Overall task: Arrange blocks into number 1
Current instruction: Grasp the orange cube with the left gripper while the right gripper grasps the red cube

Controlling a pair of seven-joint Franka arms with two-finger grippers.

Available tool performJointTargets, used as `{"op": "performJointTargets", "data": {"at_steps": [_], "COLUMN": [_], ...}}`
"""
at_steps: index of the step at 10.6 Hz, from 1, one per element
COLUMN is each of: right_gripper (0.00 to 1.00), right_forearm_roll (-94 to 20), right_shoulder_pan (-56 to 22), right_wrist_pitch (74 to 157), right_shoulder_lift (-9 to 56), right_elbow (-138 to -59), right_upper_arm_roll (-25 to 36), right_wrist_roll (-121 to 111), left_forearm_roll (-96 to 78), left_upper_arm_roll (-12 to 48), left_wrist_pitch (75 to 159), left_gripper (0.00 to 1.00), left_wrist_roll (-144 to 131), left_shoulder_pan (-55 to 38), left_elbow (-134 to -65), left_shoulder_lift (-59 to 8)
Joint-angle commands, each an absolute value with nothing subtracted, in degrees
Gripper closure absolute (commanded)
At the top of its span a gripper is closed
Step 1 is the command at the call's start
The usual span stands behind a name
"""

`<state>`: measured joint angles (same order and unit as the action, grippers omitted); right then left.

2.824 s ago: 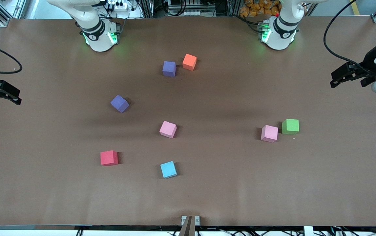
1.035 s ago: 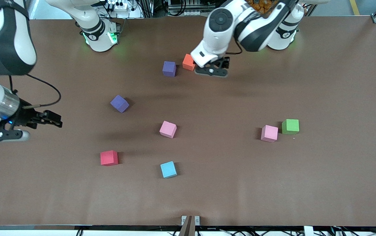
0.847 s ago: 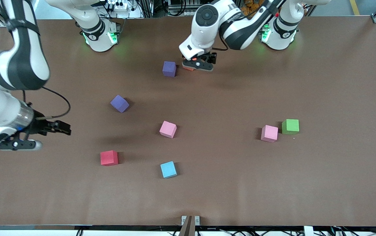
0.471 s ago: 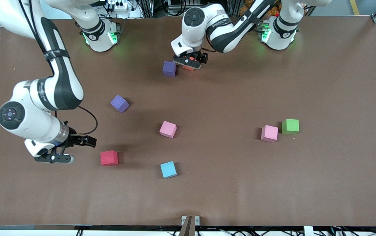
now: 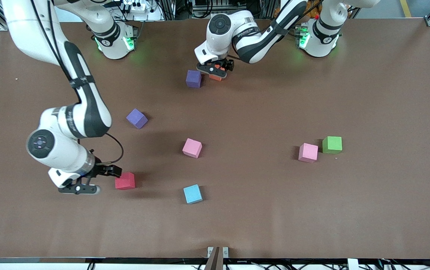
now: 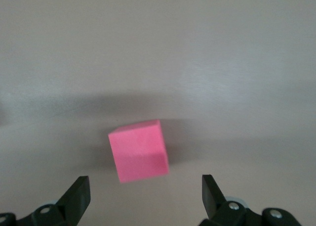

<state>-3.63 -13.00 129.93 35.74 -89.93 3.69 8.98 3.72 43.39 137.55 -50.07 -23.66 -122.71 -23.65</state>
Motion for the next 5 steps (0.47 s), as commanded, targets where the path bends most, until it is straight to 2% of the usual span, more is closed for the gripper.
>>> {"op": "performJointTargets", "data": {"at_steps": [1,5], "right_gripper": [0.00,0.00], "right_forearm_roll": [-4.5,-4.3], "right_shoulder_pan": [-14.0,-14.3], "right_wrist_pitch": [135.2,137.2], "right_shoulder_lift": [40.1,41.9], "right_elbow": [-88.9,-88.5], "right_upper_arm_roll": [4.1,4.1], "right_wrist_roll": [9.8,9.7], "left_forearm_roll": [5.5,6.0], "left_upper_arm_roll": [43.5,39.2], "left_wrist_pitch": [138.8,140.4], "left_gripper": [0.00,0.00], "left_wrist_roll": [-52.9,-54.1], "left_shoulder_pan": [-24.5,-29.3], "left_elbow": [-123.3,-122.5], "left_shoulder_lift": [-24.5,-26.5]}}
